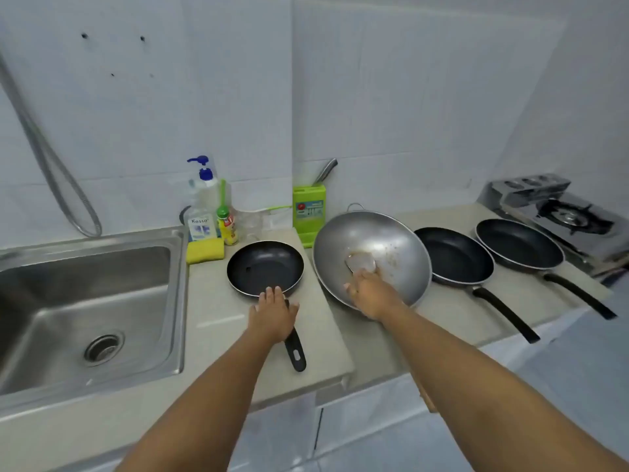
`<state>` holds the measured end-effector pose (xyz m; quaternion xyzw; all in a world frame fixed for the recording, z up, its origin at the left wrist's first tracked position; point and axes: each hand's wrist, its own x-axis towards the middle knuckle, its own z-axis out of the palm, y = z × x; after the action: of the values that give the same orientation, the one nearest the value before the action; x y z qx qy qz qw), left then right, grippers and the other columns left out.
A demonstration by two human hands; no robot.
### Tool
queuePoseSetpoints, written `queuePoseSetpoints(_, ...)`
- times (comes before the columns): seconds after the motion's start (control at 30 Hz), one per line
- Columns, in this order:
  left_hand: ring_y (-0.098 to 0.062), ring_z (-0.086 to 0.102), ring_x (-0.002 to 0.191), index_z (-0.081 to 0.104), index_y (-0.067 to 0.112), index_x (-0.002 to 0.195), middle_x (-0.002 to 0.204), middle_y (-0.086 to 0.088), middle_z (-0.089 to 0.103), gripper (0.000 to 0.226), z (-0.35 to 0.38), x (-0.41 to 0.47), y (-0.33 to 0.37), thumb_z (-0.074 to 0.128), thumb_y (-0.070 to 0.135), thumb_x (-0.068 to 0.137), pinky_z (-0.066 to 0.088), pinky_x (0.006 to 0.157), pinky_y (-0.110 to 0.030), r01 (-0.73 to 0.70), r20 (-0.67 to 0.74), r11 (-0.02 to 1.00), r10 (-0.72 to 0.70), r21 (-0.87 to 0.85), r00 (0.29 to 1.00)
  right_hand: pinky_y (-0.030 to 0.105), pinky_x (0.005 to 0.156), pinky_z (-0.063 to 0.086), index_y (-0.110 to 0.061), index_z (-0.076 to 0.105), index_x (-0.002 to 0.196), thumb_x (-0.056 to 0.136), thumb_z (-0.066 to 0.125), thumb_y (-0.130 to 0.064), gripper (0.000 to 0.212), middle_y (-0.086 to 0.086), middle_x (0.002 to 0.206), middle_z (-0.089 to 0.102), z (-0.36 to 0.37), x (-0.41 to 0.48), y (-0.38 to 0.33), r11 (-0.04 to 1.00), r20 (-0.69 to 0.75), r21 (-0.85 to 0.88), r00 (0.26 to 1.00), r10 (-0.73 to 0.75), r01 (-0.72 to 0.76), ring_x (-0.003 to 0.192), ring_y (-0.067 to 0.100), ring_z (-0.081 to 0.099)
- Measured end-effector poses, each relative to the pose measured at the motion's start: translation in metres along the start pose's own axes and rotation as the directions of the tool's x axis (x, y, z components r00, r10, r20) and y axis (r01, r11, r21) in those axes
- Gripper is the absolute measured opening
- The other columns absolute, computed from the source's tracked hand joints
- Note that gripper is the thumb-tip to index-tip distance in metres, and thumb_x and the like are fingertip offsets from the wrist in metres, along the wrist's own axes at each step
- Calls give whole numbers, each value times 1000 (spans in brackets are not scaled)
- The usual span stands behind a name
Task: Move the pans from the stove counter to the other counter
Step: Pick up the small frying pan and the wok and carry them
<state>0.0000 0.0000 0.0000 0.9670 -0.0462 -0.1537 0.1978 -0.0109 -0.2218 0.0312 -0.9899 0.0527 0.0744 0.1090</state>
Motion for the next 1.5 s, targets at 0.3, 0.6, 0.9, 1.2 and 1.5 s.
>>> queuePoseSetpoints(0.3,-40,51,127,39,7,148,139,-19,54,51,40,-10,1,48,29,103,41,106,-48,79,-169,837,-200,-542,965,40,113,31,-8,36,150,104,32,-44,59,8,162,25,78,-23,57,970,135,84,967,216,-228,144,30,29)
queuePoseSetpoints(0.6,-18,56,47,58,8,86,66,-7,58,38,61,-4,7,52,42,101,48,46,-26,339,286,76,-387,-938,877,45,104,40,-3,29,150,100,50,-39,65,18,149,41,111,-24,99,790,184,419,894,408,-447,131,39,44)
queuePoseSetpoints(0.9,-13,50,38,56,9,75,55,-3,53,41,67,-11,19,54,41,100,44,36,-19,342,330,-54,-442,-938,834,32,57,49,-3,59,100,96,55,-45,42,10,69,60,111,-5,124,366,482,692,775,408,-623,55,22,57)
queuePoseSetpoints(1.2,-11,39,32,46,14,68,42,4,42,49,59,4,24,52,53,96,36,35,-20,419,401,-41,-385,-907,831,25,48,46,-10,58,73,92,60,-50,45,4,57,56,82,-11,112,146,557,753,740,377,-641,48,15,50)
queuePoseSetpoints(1.5,-12,36,30,45,14,58,41,2,43,51,67,-13,23,58,49,93,33,35,-24,268,138,187,-515,-945,846,28,50,47,-10,58,64,93,56,-52,52,4,53,57,65,-36,96,251,468,745,753,463,-618,48,17,54)
